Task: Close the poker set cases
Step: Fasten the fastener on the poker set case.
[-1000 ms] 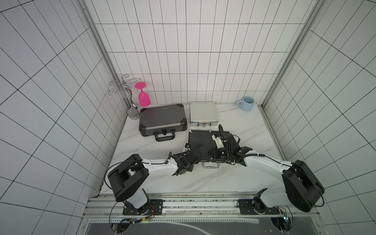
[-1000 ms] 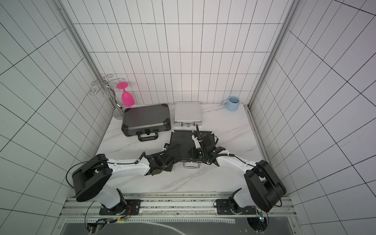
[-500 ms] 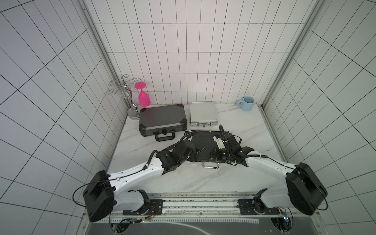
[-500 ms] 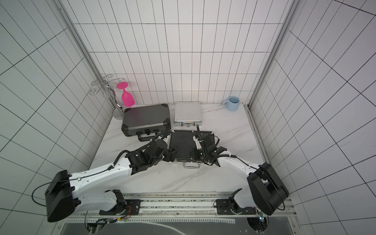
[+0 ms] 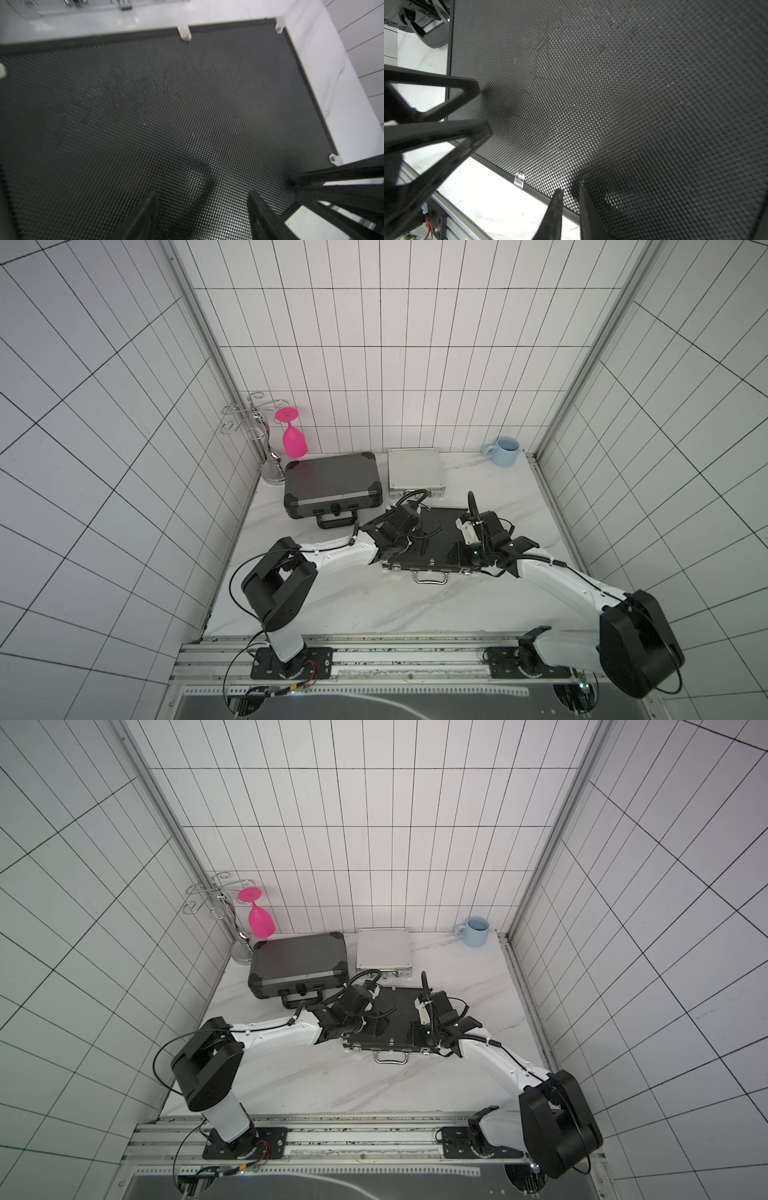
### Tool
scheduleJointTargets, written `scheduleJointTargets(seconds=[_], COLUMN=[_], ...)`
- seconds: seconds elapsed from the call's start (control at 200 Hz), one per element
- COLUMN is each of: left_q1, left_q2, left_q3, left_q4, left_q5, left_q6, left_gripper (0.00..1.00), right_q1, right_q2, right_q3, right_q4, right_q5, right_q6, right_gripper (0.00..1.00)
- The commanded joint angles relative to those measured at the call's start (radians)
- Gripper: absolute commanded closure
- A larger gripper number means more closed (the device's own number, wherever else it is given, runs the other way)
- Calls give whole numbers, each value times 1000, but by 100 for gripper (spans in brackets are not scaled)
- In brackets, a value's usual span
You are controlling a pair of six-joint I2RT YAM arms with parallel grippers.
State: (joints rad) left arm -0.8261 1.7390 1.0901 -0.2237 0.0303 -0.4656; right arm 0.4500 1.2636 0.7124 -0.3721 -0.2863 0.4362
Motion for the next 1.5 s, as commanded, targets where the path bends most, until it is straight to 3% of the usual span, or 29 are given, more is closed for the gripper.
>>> scheduleJointTargets(seconds=[0.0, 0.28, 1.004, 1.134, 1.324, 1.494], left_q1=[-10, -7, -9, -9, -9, -9], left_q2=[53, 74, 49, 30, 57, 57], left_q3=[-39, -155, -170, -170, -144, -144], left_q4=[-31, -63, -62, -73, -84, -91], left_q5=[27, 40, 65, 58, 63, 59], left_q6=[15, -12, -6, 0, 6, 12], left_gripper=[38, 45, 44, 43, 43, 46], right_q1=[-11, -11, 70, 73, 72, 73], right_q2=[-17, -184, -196, -210, -290, -223], right_q3=[-1, -29, -255, -209, -53, -17], right_q4=[-183, -352, -152, -164, -307, -282], right_q5=[52, 99, 170, 157, 238, 232], right_q6=[-20, 57, 240, 247, 241, 218], right_gripper=[81, 81, 81, 82, 82, 82])
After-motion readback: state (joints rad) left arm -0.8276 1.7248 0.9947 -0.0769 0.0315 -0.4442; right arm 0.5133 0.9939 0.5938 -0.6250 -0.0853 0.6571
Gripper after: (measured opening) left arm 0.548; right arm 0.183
